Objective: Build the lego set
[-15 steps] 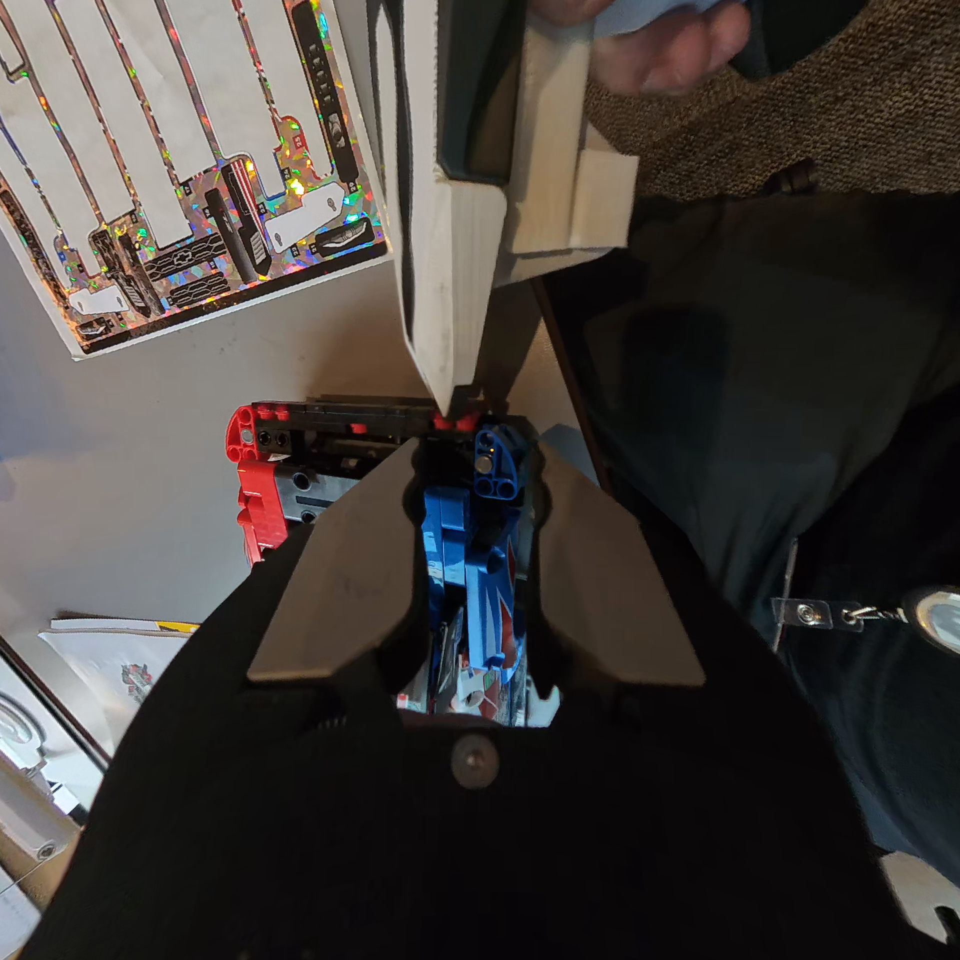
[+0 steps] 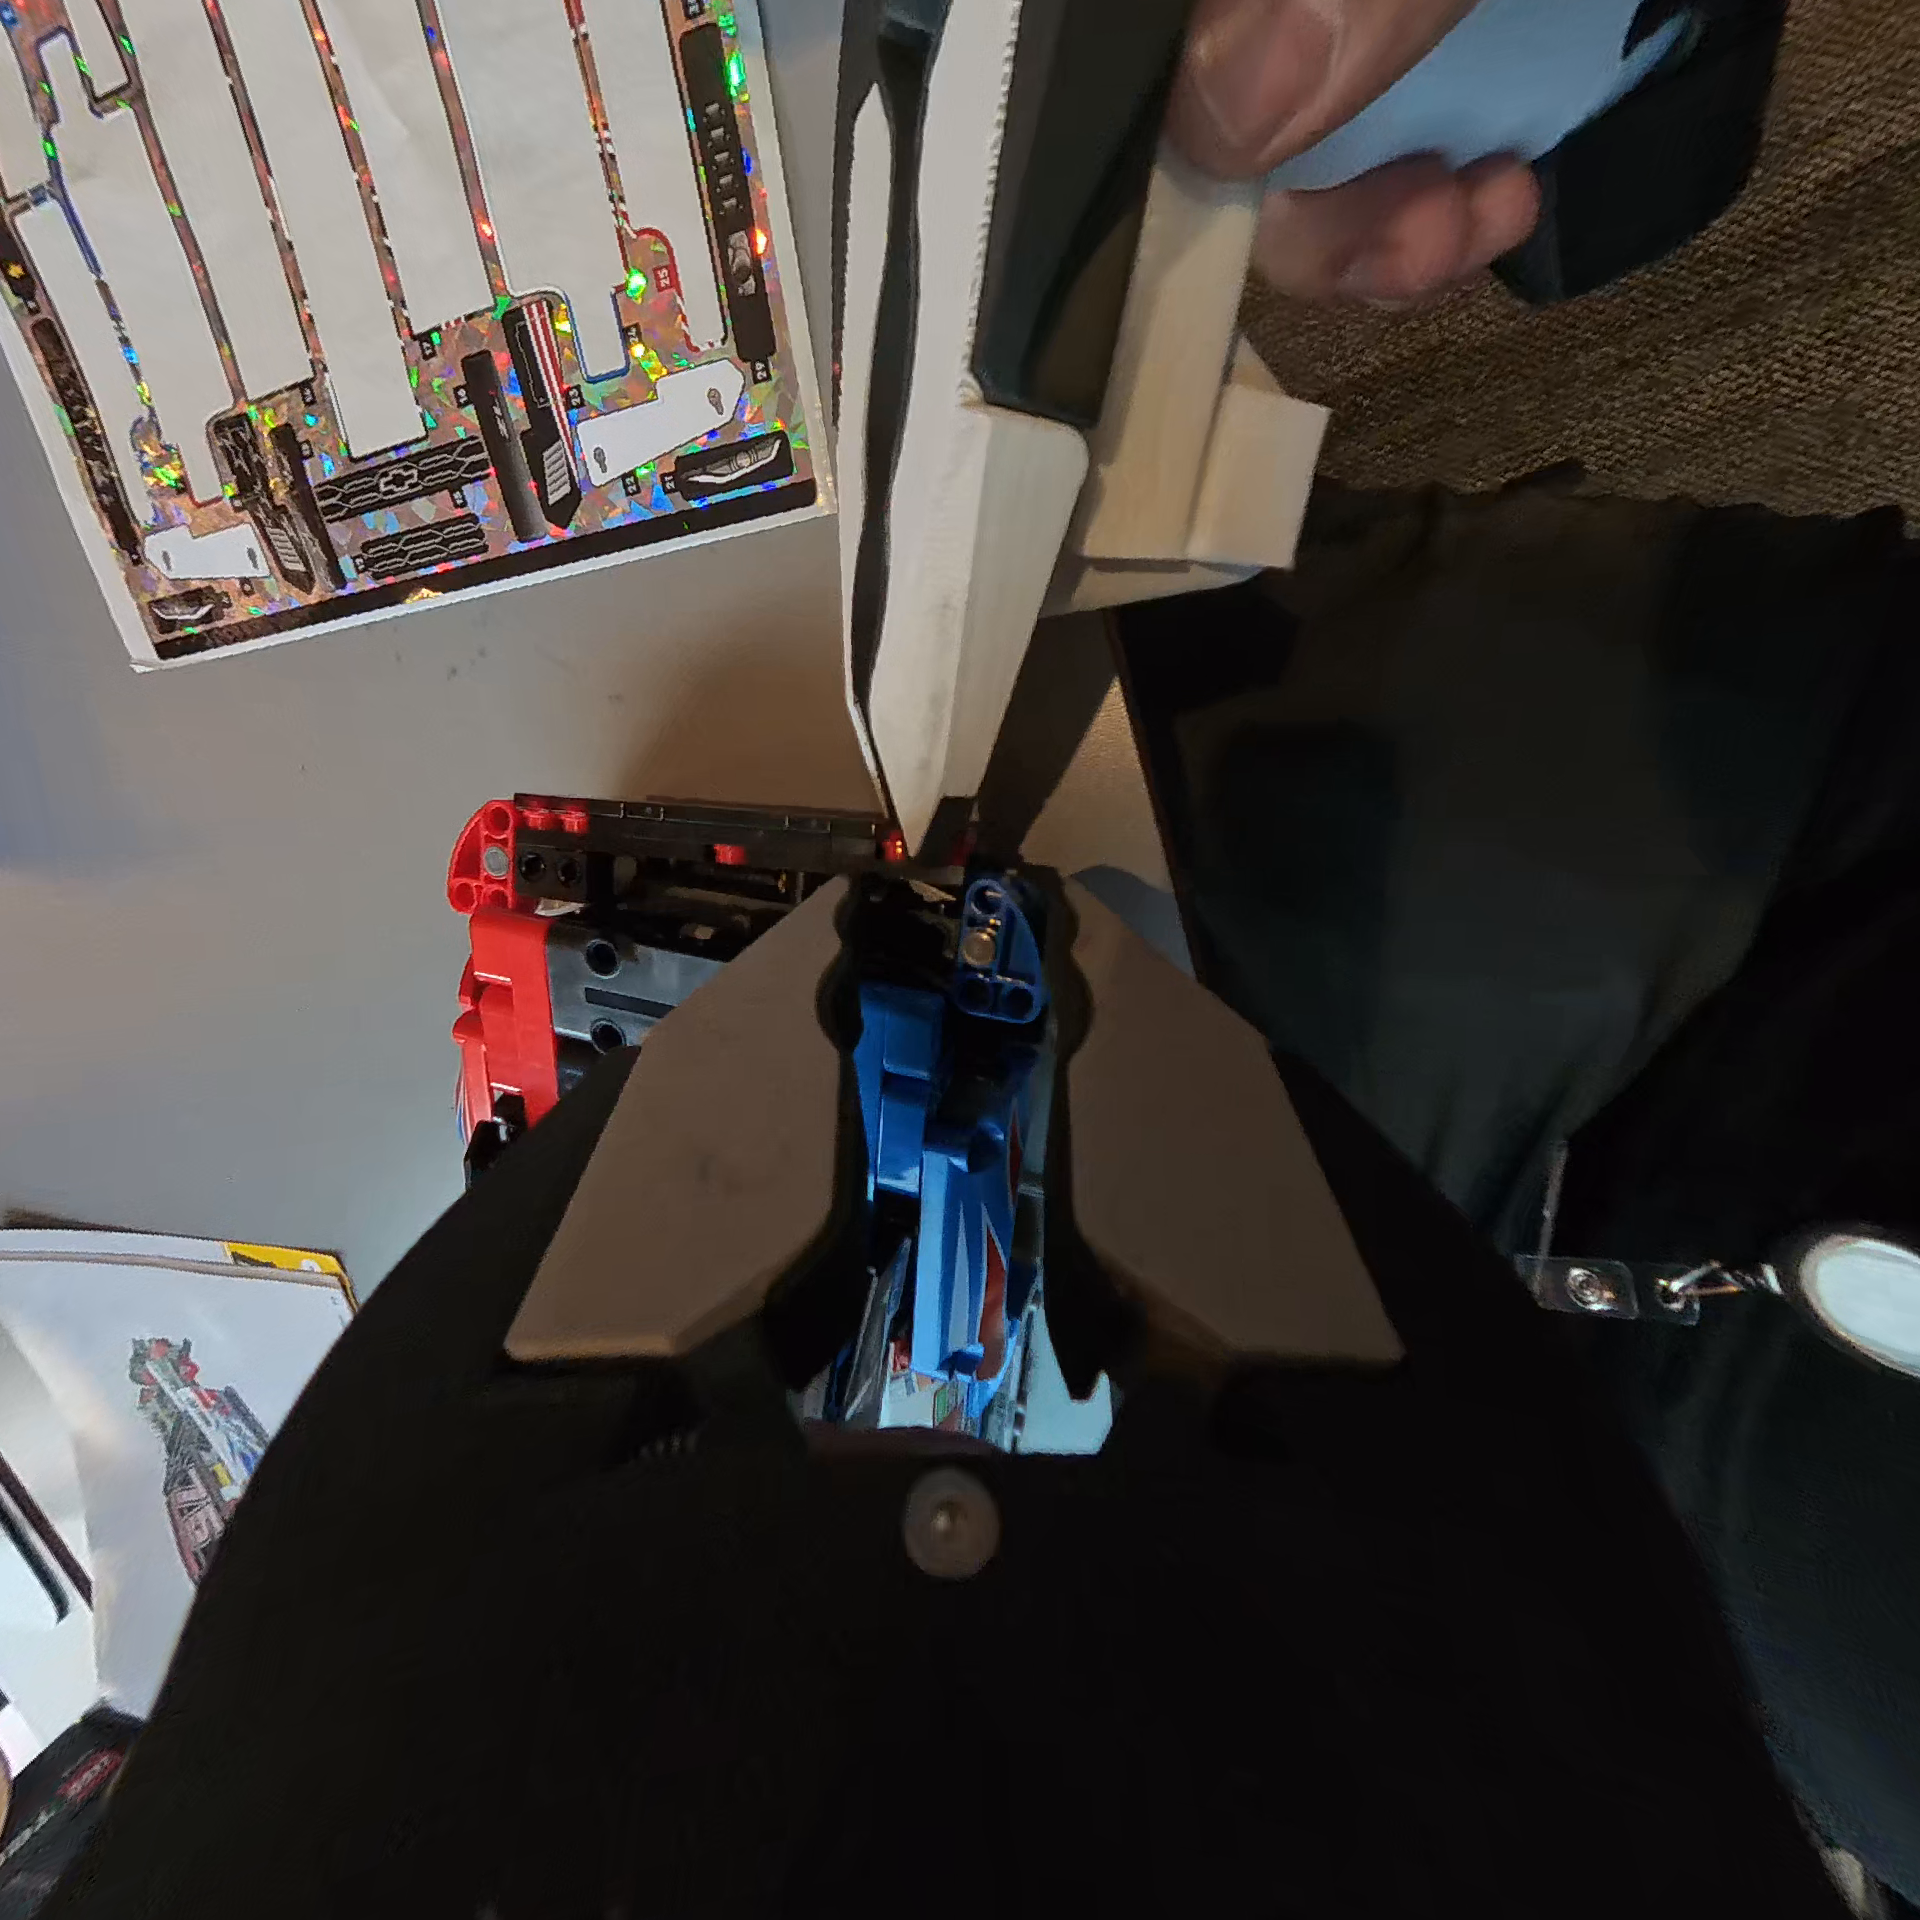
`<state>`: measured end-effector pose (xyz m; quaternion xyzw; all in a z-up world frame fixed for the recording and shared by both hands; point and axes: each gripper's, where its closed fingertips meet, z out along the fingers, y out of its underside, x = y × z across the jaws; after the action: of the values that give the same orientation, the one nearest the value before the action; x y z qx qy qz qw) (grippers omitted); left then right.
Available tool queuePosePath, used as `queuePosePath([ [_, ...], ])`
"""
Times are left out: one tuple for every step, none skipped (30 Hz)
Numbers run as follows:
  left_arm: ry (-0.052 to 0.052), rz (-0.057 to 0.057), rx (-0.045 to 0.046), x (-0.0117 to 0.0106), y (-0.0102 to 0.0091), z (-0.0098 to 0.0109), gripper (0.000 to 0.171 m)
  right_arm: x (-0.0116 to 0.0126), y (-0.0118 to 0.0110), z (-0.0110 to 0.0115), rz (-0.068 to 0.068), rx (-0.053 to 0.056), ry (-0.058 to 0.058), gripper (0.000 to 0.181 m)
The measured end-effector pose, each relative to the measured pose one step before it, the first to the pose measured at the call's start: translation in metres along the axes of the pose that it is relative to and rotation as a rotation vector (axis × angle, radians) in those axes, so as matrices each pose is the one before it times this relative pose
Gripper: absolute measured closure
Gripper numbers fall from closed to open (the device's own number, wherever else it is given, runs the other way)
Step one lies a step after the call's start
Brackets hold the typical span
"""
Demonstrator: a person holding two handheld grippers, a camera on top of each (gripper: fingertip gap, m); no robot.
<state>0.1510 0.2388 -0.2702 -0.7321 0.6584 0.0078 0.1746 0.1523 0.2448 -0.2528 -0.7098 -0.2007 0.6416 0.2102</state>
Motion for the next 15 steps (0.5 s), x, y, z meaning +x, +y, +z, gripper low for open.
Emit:
queuePosePath([
  [-0.0103, -0.0028, 0.00375, -0.00018, 0.00002, -0.00027, 0.141, 0.00035, -0.00038, -0.00022, 0.0035, 0.0040, -0.0031, 0.171],
  [-0.0106, -0.0041, -0.00247, -0.00013, 0.00002, -0.00091, 0.140, -0.00023, -0.00013, -0.00005, 0.0055, 0.0035, -0.0068, 0.171],
  [-0.0154, -0.0064, 0.00704, -0.00084, -0.00209, -0.00322, 0.130, -0.00005, -0.00006, 0.00007, 0.0055, 0.0026, -0.0049, 0.171],
  [-0.0141, 0.0001, 0.01952, -0.00079, -0.00369, -0.00544, 0.119, -0.00001, 0.00007, -0.00009, 0.0015, 0.0013, -0.0008, 0.171],
  [-0.0167, -0.0003, 0.02547, -0.00136, -0.00435, -0.00663, 0.118, -0.00006, 0.00007, -0.00012, -0.0024, 0.0006, 0.0032, 0.171],
  [-0.0060, 0.0002, 0.01564, 0.00018, -0.00252, -0.00655, 0.119, 0.00009, 0.00014, 0.00014, -0.0051, -0.0009, 0.0060, 0.171],
  [0.0022, -0.0013, 0.00214, 0.00165, 0.00002, -0.00572, 0.118, 0.00015, 0.00018, 0.00011, -0.0053, -0.0013, 0.0063, 0.171],
  [-0.0008, -0.0049, -0.00739, 0.00192, 0.00208, -0.00480, 0.117, 0.00001, 0.00009, 0.00018, -0.0037, -0.0005, 0.0045, 0.171],
  [-0.0097, -0.0059, -0.00839, 0.00151, 0.00331, -0.00426, 0.115, -0.00011, -0.00008, 0.00017, -0.0027, 0.0004, 0.0021, 0.171],
  [-0.0148, -0.0045, -0.00115, 0.00192, 0.00366, -0.00409, 0.115, -0.00007, 0.00001, 0.00009, -0.0029, 0.0005, 0.0011, 0.171],
  [-0.0158, -0.0118, 0.00785, 0.00290, 0.00378, -0.00365, 0.116, 0.00006, 0.00007, 0.00000, -0.0036, 0.0005, 0.0010, 0.170],
  [-0.0050, -0.0291, 0.01631, 0.00564, 0.00334, -0.00282, 0.116, -0.00006, -0.00011, -0.00011, -0.0037, 0.0017, -0.0001, 0.170],
  [0.0180, -0.0497, 0.02426, 0.01031, 0.00248, -0.00154, 0.119, -0.00011, -0.00017, -0.00018, -0.0047, 0.0024, 0.0000, 0.170],
  [0.0339, -0.0564, 0.02456, 0.01289, 0.00279, -0.00016, 0.119, -0.00006, -0.00011, -0.00016, -0.0059, 0.0016, 0.0014, 0.171],
  [0.0069, -0.0632, 0.03481, 0.00757, 0.00174, 0.00101, 0.114, 0.00015, 0.00008, -0.00001, -0.0049, 0.0005, 0.0020, 0.170],
])
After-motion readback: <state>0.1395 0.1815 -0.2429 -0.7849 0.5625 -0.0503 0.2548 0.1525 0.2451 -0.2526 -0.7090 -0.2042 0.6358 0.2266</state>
